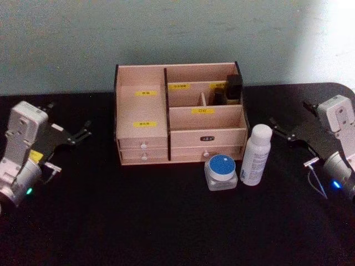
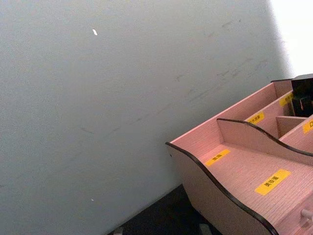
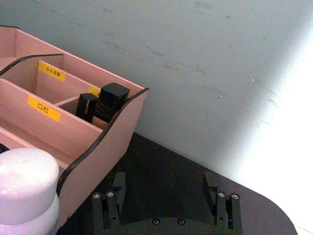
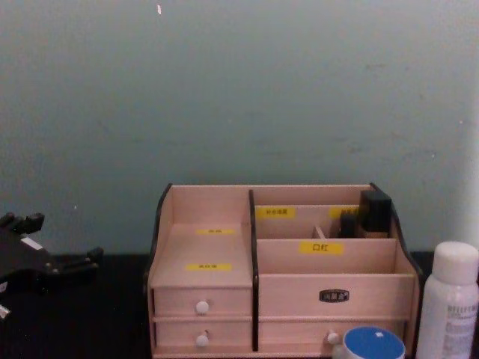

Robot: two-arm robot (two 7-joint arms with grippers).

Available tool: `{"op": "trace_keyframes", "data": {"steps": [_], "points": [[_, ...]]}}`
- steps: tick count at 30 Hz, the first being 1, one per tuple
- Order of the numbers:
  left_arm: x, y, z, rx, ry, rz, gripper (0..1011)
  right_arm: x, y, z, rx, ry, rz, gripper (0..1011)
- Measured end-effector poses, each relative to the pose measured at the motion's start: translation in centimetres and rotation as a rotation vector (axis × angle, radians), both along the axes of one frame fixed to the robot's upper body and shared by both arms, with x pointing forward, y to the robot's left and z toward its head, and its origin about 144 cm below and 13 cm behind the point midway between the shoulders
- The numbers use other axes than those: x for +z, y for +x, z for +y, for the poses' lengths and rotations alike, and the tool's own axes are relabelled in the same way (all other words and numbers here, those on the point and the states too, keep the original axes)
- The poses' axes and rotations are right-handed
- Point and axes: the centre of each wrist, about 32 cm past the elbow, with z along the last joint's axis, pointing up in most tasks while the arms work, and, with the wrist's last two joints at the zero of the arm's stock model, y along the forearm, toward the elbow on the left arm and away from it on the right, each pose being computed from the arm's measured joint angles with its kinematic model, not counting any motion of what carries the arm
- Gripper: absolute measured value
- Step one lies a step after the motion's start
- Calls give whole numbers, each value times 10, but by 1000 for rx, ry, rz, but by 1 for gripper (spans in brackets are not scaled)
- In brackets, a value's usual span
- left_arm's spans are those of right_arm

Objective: Pick up the facial cleanser and watermelon frost from the table and place them into the tiered storage box.

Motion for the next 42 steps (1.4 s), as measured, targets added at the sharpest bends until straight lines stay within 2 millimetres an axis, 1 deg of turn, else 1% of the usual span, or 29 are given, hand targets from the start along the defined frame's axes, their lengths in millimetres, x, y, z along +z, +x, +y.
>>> {"op": "trace_keyframes", "data": {"steps": [42], "points": [[0,0,0,0,0,0,1001,0,0,0,0,0,0,1002]]}}
